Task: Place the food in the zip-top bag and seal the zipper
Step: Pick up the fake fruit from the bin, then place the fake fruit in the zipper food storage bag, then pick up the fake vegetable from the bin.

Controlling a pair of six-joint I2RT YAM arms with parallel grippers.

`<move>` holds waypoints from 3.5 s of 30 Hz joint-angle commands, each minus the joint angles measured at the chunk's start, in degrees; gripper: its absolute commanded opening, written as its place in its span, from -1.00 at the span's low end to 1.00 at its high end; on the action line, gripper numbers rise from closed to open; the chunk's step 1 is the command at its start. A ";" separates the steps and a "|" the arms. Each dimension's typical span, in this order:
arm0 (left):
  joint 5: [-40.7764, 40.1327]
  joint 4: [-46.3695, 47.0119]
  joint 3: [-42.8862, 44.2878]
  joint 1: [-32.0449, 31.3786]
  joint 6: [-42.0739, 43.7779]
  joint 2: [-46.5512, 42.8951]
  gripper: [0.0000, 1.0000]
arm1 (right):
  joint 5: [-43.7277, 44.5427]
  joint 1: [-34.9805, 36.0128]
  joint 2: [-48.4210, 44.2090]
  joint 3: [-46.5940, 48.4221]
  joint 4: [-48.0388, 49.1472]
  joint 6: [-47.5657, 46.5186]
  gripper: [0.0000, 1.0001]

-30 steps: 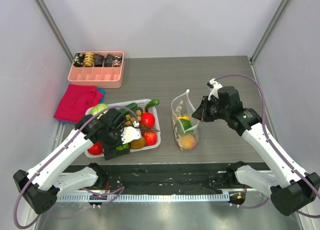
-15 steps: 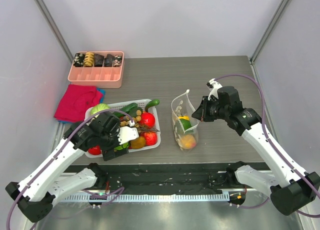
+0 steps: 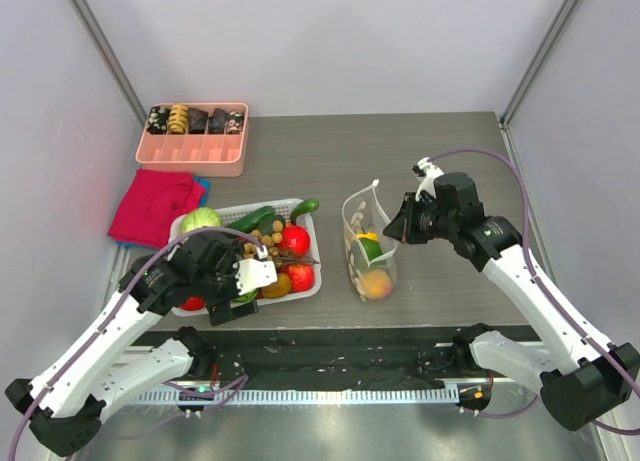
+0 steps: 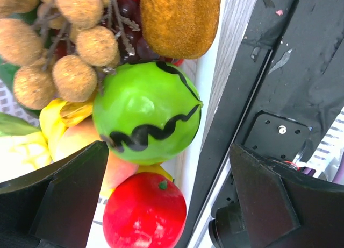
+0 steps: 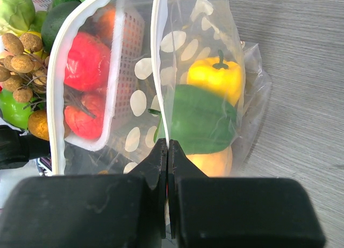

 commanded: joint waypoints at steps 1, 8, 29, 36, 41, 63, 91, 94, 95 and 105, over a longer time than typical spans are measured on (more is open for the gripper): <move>0.29 4.23 -1.96 -0.24 1.84 0.88 1.00 | -0.19 0.03 -0.45 1.76 1.40 -0.09 -0.98; -0.50 8.01 -4.15 -0.24 2.01 2.29 1.00 | -0.28 0.03 -0.19 1.67 1.58 -0.09 -0.98; -3.40 -1.21 1.64 -0.33 2.46 0.36 0.40 | -0.19 0.03 0.25 1.23 1.93 -0.09 -0.99; -2.88 -6.75 9.19 -0.33 -0.09 -1.05 0.21 | -0.19 0.03 -0.01 1.14 1.93 -0.18 -0.98; 0.72 -2.11 21.05 -0.24 -4.83 5.09 0.25 | -0.36 0.12 0.16 0.96 2.11 -0.09 -0.98; -0.49 34.12 46.74 -13.43 -29.19 49.31 0.37 | 0.51 0.03 -1.06 3.34 1.41 1.49 -0.98; -5.94 6.71 27.41 14.60 -21.03 15.94 0.99 | 2.01 0.12 -2.12 3.51 0.08 0.00 -0.98; -15.68 5.64 22.75 16.54 -21.09 11.97 1.00 | 1.66 0.12 -1.59 3.43 0.35 0.17 -0.98; -18.05 5.03 22.13 19.42 -21.71 12.05 1.00 | 1.40 0.12 -1.51 3.34 0.44 0.26 -0.98; -14.30 4.05 23.53 31.22 -30.94 21.45 1.00 | 1.83 0.03 -0.98 3.78 0.44 0.61 -0.98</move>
